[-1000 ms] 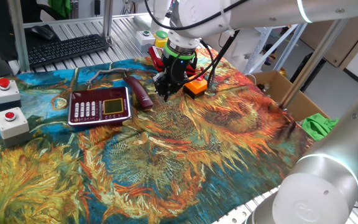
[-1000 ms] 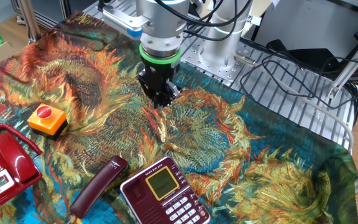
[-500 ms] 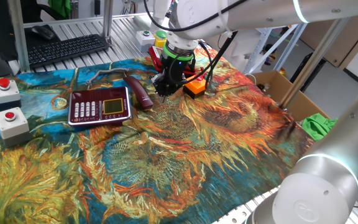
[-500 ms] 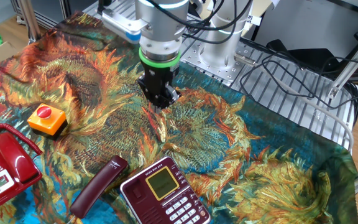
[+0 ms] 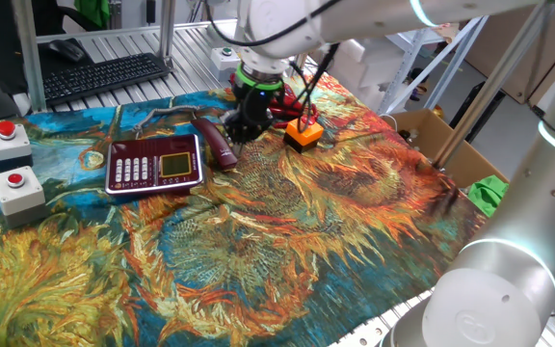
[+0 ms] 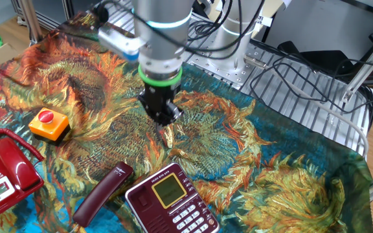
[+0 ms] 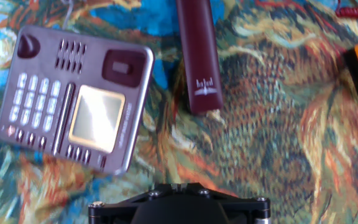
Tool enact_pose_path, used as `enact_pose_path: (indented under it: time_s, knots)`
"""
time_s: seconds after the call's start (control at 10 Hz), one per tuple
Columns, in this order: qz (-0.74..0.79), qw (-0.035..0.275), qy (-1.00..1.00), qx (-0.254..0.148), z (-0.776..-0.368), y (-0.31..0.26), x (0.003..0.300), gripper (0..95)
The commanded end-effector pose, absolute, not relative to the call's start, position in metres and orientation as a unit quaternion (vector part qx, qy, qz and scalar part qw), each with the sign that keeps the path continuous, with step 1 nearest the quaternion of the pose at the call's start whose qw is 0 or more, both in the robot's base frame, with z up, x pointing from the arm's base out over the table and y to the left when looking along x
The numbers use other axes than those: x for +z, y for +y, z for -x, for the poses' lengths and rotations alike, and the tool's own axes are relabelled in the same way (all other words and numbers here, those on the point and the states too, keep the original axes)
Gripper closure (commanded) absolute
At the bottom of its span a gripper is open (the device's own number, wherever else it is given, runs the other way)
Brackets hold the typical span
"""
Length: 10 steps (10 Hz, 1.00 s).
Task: Place the handset of the telephone on the corresponding phone cradle
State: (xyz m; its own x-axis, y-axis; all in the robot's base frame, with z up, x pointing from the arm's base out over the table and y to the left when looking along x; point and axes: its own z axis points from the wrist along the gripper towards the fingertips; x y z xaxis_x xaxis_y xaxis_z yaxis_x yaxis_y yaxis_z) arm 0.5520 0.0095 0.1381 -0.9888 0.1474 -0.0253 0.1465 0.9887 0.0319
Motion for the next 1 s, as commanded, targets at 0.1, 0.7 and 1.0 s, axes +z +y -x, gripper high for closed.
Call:
enact_pose_path:
  time_s: [0.1,0.7,1.0]
  knots:
    - [-0.069,0.013,0.997,0.017,-0.57,0.007,0.132,95.0]
    - [-0.052,0.016,0.998,0.019,-0.628,-0.009,0.099,76.0]
    - [-0.044,0.016,0.999,0.02,-0.649,-0.019,0.088,57.0]
